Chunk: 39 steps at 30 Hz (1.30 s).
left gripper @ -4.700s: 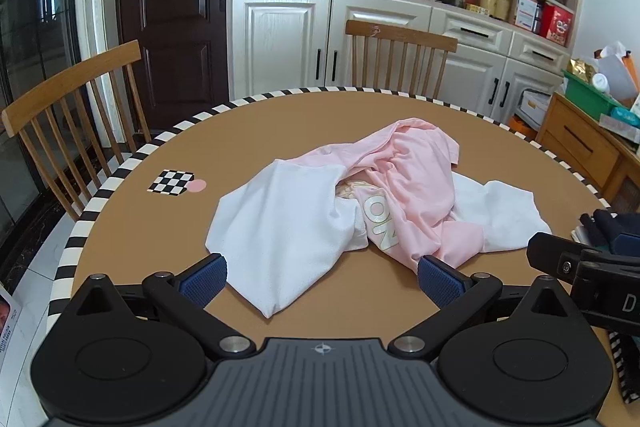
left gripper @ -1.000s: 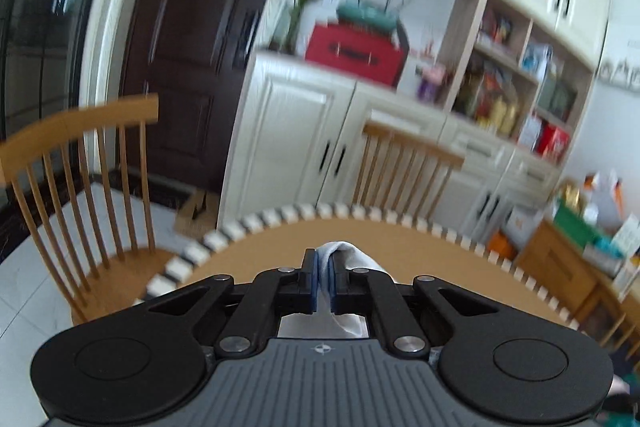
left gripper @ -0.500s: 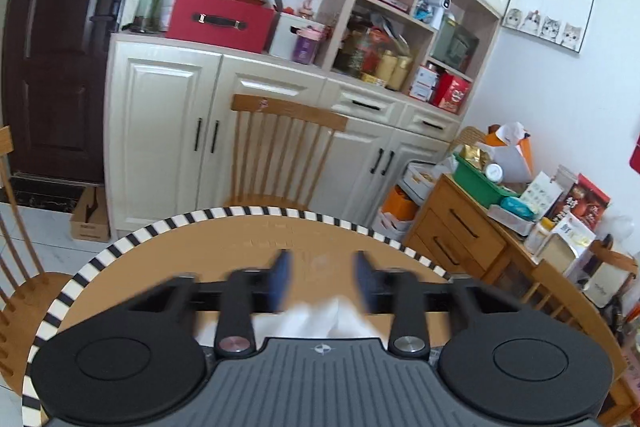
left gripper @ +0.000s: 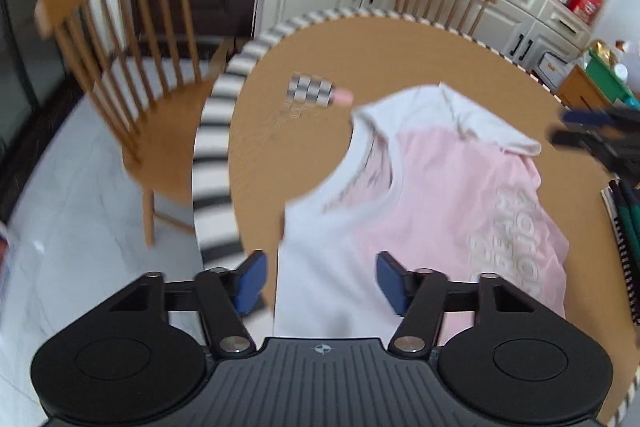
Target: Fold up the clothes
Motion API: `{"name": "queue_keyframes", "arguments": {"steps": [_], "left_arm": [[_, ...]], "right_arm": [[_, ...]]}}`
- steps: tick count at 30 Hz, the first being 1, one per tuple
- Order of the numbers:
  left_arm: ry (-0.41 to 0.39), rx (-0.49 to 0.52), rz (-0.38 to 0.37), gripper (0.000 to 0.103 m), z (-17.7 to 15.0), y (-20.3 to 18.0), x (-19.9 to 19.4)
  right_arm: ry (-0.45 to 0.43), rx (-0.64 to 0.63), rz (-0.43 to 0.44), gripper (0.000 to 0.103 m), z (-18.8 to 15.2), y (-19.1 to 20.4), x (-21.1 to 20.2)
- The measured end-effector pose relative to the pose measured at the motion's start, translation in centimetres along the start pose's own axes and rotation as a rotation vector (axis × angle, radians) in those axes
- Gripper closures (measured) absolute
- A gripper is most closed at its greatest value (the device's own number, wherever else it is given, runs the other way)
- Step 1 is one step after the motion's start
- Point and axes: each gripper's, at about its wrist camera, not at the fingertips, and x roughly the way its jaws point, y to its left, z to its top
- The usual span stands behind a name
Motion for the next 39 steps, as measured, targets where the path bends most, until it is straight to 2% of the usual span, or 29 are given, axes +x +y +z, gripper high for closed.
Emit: {"name": "queue_keyframes", "arguments": {"steps": [3,7,9,11,12,13,14,15,16,19,22,25,27,28,30,32,34,35,37,39], "left_arm": [[0.046,-0.007,-0.014,0.066,-1.9,1.3,0.9],[0.017,0.037,-0.030,0.069,-2.4,1.4,1.1],[0.022,0.049,-0.026,0.089,-2.1,1.0,1.7],[0.043,0.030,-0.044,0.099,-1.4,1.1,2.6],[0.050,0.022,-0.053,0.101,-1.0,1.0,3.2],[0.056,0.019,-0.061,0.101,-0.5,0.6,4.0],[0.060,0.018,-0.067,0.101,-0.1,0.3,4.6],[0.061,0.017,-0.069,0.101,0.1,0.3,4.7],[0.059,0.017,-0.067,0.101,0.3,0.1,5.0],[0.050,0.031,-0.053,0.102,1.3,-0.3,5.7],[0.035,0.051,-0.030,0.102,2.9,-1.0,7.3],[0.000,0.076,-0.001,0.102,5.0,-1.5,8.1],[-0.045,0.096,-0.022,0.102,6.7,-2.3,8.2],[-0.062,0.118,-0.039,0.102,7.6,-3.0,8.3],[-0.043,0.163,-0.114,0.102,8.9,-4.8,9.0],[0.022,0.149,-0.266,0.097,9.4,-6.0,10.0],[0.113,0.099,-0.448,0.076,9.1,-6.9,11.2],[0.142,0.094,-0.500,0.066,8.8,-7.3,11.7],[0.175,0.127,-0.543,0.065,8.1,-8.4,12.2],[0.195,0.201,-0.532,0.061,7.6,-9.2,12.5]], "right_arm": [[0.095,-0.134,0.053,0.043,3.4,0.0,6.0],[0.189,-0.261,0.086,0.032,6.2,0.5,11.8],[0.229,-0.249,0.108,0.030,6.5,0.5,13.6],[0.268,-0.205,0.153,0.034,6.4,0.5,14.8],[0.278,-0.174,0.174,0.041,6.3,0.5,15.1],[0.270,-0.137,0.187,0.055,6.1,0.3,14.9],[0.263,-0.100,0.199,0.062,5.9,0.2,14.7],[0.257,-0.066,0.204,0.084,5.7,0.2,14.4],[0.254,-0.035,0.194,0.097,5.3,0.3,13.9],[0.234,0.065,0.170,0.101,3.9,0.1,12.5],[0.154,0.176,0.107,0.101,3.0,-1.3,9.7],[0.025,0.276,-0.014,0.101,1.6,-3.9,3.9],[-0.063,0.346,-0.077,0.101,0.4,-5.5,-0.6],[-0.086,0.373,-0.100,0.101,-0.3,-6.1,-2.4],[-0.054,0.386,-0.131,0.101,-1.8,-6.5,-3.9],[-0.023,0.399,-0.163,0.101,-3.4,-6.9,-5.3],[0.010,0.411,-0.194,0.101,-4.9,-7.3,-6.8],[0.026,0.418,-0.210,0.101,-5.6,-7.5,-7.6],[0.068,0.440,-0.230,0.100,-7.4,-7.9,-8.6],[0.155,0.486,-0.200,0.099,-10.1,-8.0,-7.9]]}}
